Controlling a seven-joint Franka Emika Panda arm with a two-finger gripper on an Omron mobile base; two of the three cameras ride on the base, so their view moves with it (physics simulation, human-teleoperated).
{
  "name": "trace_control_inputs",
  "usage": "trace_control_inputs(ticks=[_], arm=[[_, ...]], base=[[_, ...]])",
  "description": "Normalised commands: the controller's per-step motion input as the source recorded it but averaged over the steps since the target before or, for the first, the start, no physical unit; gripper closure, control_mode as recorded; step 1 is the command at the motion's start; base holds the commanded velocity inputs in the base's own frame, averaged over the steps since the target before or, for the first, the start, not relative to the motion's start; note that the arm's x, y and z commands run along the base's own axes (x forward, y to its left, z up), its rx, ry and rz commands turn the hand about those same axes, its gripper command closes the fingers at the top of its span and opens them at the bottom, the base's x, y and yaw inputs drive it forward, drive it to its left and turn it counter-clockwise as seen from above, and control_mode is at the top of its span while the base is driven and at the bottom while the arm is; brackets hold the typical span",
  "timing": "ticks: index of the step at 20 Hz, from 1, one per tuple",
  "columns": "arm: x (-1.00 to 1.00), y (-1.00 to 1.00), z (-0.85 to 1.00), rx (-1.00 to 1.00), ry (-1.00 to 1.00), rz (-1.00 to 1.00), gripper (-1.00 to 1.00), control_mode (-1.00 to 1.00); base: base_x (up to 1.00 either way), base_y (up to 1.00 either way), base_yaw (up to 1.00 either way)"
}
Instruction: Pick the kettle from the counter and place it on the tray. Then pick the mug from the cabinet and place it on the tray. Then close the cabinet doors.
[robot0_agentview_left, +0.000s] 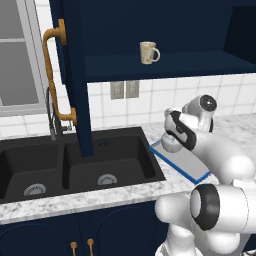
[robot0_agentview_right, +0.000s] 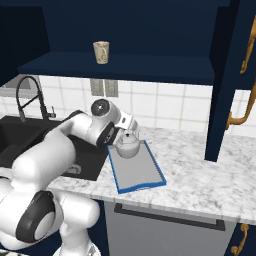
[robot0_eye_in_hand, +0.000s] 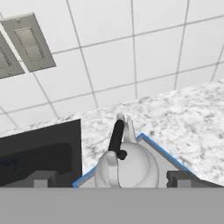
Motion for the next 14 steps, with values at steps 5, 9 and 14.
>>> trace_control_inputs(ticks=[5, 9, 14], arm=[[-0.61, 0.01, 0.32, 0.0, 0.01, 0.0, -1.0, -1.0], [-0.55, 0.13, 0.24, 0.0, 0.0, 0.0, -1.0, -1.0], [-0.57, 0.15, 0.32, 0.01, 0.0, 0.0, -1.0, -1.0]], base=[[0.0, 0.0, 0.0], [0.0, 0.0, 0.0], [0.0, 0.0, 0.0]])
